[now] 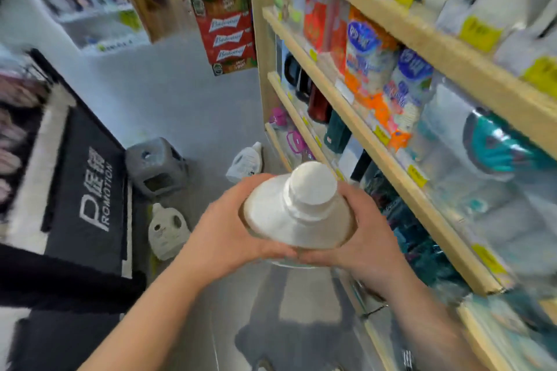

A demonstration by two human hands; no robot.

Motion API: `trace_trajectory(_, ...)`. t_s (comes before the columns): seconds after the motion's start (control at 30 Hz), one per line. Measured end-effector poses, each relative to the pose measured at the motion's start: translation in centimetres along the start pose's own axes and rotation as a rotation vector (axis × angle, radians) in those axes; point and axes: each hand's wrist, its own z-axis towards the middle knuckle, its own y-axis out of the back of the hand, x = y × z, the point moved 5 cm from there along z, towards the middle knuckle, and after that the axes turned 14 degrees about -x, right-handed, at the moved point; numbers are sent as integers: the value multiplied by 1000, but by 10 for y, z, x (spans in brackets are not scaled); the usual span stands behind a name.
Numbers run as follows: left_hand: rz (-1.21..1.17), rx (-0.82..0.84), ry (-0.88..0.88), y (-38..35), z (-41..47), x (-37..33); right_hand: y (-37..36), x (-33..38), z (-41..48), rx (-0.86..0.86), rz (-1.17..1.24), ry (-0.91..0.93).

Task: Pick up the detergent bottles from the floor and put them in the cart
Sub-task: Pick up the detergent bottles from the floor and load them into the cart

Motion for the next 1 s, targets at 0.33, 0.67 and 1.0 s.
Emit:
trace_trajectory(0.33,-52,-89,-86,111,-40,-89,12,137,-32,34,39,86)
trace_trajectory(0.67,-134,-198,-58,167,-77,-83,-18,186,-54,90,-6,196)
trace_trajectory(1.0,-85,-439,26,228,-125,-63,-87,222,-58,293,57,325)
